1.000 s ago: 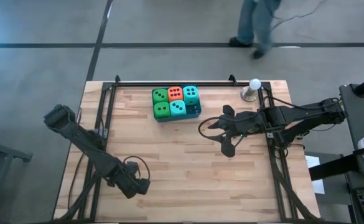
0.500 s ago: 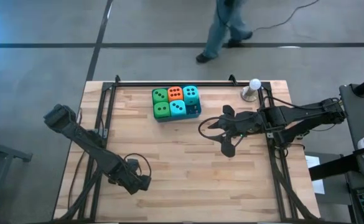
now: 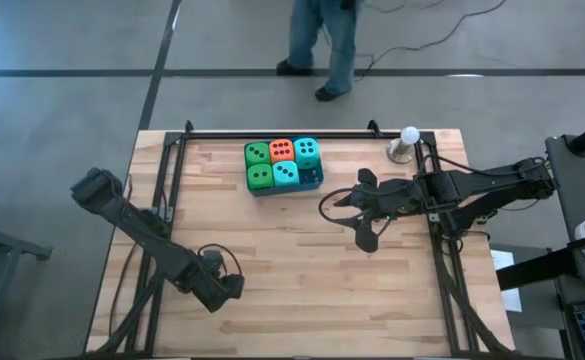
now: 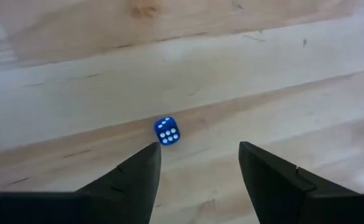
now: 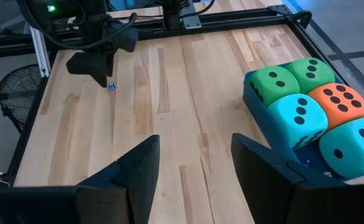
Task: Pick & Place Dice
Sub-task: Put the small blue dice into the blue bin
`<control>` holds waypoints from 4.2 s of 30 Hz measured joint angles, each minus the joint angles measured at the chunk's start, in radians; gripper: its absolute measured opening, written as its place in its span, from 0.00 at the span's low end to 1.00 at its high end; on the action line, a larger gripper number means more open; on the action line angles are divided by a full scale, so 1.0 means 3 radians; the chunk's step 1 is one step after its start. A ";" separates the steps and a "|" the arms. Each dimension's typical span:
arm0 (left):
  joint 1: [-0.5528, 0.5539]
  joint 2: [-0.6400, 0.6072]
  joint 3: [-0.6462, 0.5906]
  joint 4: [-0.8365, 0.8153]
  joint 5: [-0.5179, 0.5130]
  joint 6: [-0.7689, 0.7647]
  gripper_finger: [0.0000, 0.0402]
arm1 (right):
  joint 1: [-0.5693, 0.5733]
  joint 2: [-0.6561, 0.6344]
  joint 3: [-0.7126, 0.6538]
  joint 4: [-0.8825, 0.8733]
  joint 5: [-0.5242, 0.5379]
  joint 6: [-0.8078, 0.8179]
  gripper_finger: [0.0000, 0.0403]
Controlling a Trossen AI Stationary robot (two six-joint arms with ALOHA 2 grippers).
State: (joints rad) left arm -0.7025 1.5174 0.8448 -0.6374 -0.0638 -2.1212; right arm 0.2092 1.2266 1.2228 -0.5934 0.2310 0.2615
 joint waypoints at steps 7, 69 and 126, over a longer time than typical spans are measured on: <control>0.0000 0.0197 0.0013 0.0015 -0.0026 -0.0079 0.53 | 0.0000 0.0000 0.0000 -0.0003 -0.0001 -0.0004 0.48; -0.0005 0.0515 0.0109 -0.0066 0.0161 -0.0375 0.44 | 0.0000 -0.0001 -0.0051 0.0000 -0.0003 -0.0027 0.48; -0.0002 0.0214 0.0113 -0.0070 0.0115 -0.0336 0.14 | -0.0001 -0.0001 -0.0051 0.0001 -0.0003 -0.0025 0.48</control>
State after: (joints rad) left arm -0.7031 1.5817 0.8787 -0.6585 -0.0293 -2.2219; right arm 0.2090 1.2263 1.2076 -0.5930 0.2302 0.2539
